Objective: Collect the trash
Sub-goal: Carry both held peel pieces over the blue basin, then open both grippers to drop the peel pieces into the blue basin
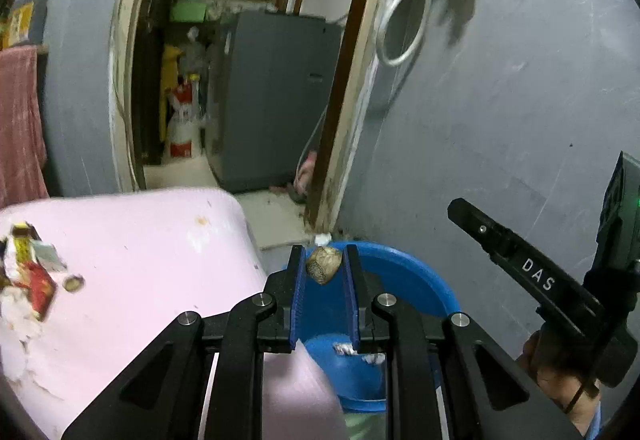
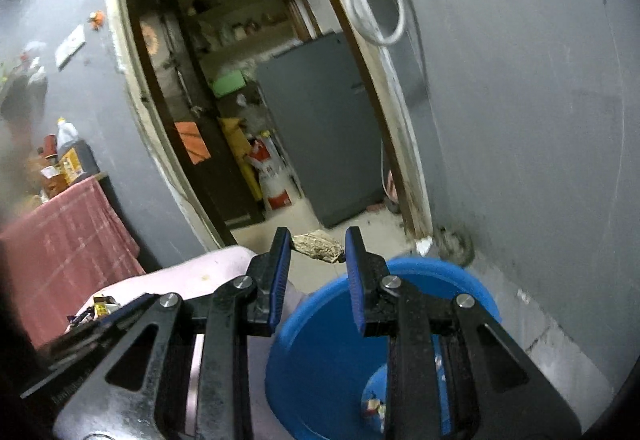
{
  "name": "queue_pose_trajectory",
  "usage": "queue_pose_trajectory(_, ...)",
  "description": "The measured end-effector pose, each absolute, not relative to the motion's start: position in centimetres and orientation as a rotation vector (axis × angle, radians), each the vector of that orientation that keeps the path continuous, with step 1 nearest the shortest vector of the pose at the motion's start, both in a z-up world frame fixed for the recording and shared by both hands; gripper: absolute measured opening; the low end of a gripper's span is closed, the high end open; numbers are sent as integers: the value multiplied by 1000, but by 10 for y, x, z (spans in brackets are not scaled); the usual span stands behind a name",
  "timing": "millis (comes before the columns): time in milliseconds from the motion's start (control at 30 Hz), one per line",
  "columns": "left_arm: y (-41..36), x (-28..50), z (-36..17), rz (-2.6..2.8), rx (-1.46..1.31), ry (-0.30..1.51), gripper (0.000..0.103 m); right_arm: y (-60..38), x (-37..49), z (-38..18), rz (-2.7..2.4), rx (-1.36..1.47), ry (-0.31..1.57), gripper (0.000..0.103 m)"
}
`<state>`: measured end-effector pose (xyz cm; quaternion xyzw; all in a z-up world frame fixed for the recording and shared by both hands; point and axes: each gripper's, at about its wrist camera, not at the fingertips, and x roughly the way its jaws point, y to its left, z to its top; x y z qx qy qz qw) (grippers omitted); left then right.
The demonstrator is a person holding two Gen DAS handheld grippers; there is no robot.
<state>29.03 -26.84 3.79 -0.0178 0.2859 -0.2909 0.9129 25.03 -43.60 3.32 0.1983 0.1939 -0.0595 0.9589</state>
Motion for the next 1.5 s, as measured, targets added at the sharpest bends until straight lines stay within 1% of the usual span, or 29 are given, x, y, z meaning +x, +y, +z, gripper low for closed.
queue_pose_trajectory(367, -280, 320, 8, -601, -86, 731, 15, -449, 268, 16, -116, 445, 478, 28)
queue_pose_trajectory(733, -280, 326, 0, -588, -66, 777, 16, -452, 277, 9, -113, 467, 522, 30)
queue_pose_trajectory(800, -277, 325, 2, -591, -67, 771, 18, -451, 278, 9, -116, 473, 522, 30)
queue_pose_trajectory(867, -275, 323, 2, -593, -72, 765, 28, -451, 278, 9, -120, 475, 521, 31)
queue_pose_trajectory(967, -271, 324, 3, -595, -90, 753, 30, -451, 277, 9, -124, 475, 516, 32)
queue_pose_trajectory(1033, -268, 324, 6, -591, -97, 749, 30, -451, 275, 11, -125, 476, 506, 35)
queue_pose_trajectory(1100, -263, 324, 10, -581, -102, 739, 31, -450, 273, 12, -127, 479, 492, 42)
queue_pose_trajectory(1133, -261, 324, 11, -575, -103, 731, 34, -450, 273, 13, -126, 480, 486, 44)
queue_pose_trajectory(1200, -253, 320, 17, -541, -103, 692, 37, -450, 272, 15, -126, 480, 475, 52)
queue_pose_trajectory(1233, -247, 318, 21, -520, -104, 664, 39, -448, 271, 17, -122, 478, 465, 55)
queue_pose_trajectory(1300, -240, 313, 27, -492, -107, 626, 45, -445, 269, 20, -115, 471, 450, 64)
queue_pose_trajectory(1367, -231, 310, 33, -464, -118, 590, 55, -439, 267, 25, -109, 456, 424, 71)
queue_pose_trajectory(1400, -224, 308, 37, -444, -130, 568, 57, -436, 265, 28, -106, 448, 410, 74)
queue_pose_trajectory(1433, -221, 307, 39, -434, -136, 557, 61, -433, 264, 31, -102, 442, 395, 75)
queue_pose_trajectory(1467, -215, 306, 43, -419, -143, 541, 66, -430, 262, 33, -95, 434, 380, 79)
queue_pose_trajectory(1500, -210, 305, 46, -406, -148, 530, 69, -426, 260, 36, -90, 426, 363, 83)
